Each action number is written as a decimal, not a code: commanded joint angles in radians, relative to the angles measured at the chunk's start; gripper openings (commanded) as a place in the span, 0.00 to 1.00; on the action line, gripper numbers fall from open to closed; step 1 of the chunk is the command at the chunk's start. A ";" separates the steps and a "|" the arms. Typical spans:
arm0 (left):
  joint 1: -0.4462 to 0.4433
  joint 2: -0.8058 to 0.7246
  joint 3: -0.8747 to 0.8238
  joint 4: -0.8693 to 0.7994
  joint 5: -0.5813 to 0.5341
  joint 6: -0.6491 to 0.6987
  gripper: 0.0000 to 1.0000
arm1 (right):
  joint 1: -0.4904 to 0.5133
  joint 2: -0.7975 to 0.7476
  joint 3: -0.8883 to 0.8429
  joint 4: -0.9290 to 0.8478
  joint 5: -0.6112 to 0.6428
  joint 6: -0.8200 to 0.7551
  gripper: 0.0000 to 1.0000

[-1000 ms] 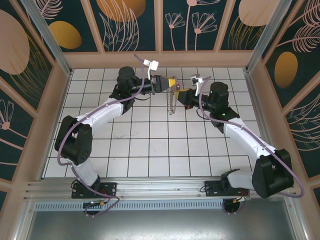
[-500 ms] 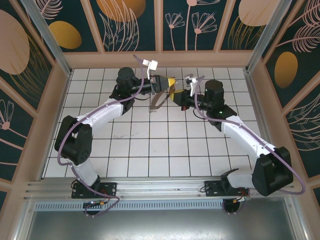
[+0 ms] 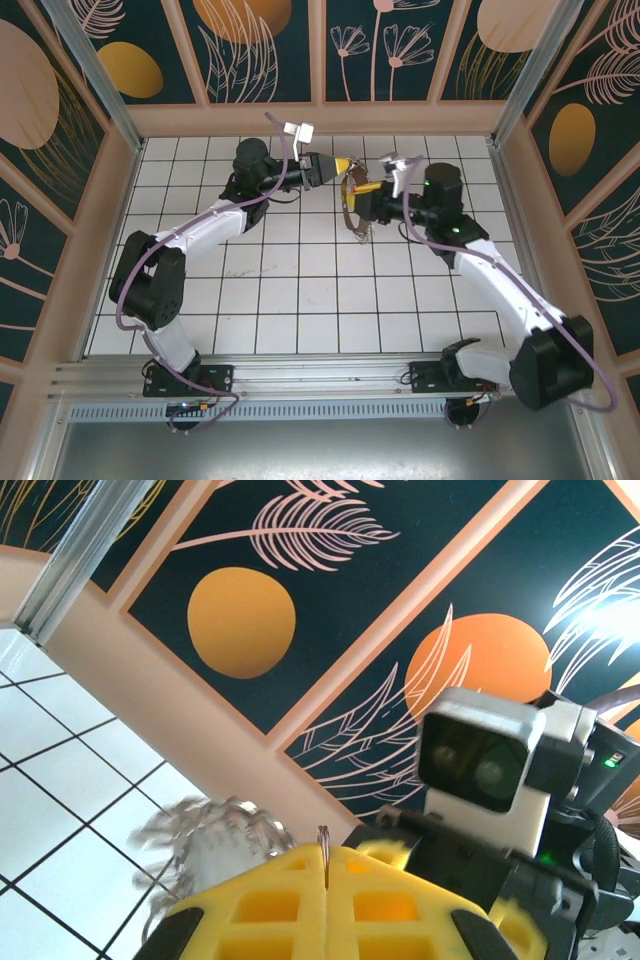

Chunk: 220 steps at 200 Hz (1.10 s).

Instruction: Put the keys on the keyring

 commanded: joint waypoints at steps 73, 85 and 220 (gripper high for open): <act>-0.005 -0.019 -0.019 0.166 -0.017 -0.084 0.00 | -0.085 -0.028 -0.024 0.440 0.043 0.401 0.35; -0.007 -0.018 -0.022 0.179 -0.018 -0.097 0.00 | -0.085 0.006 -0.023 0.507 0.031 0.451 0.34; -0.005 -0.010 -0.039 0.253 -0.045 -0.165 0.00 | -0.030 0.124 -0.016 0.691 0.012 0.590 0.31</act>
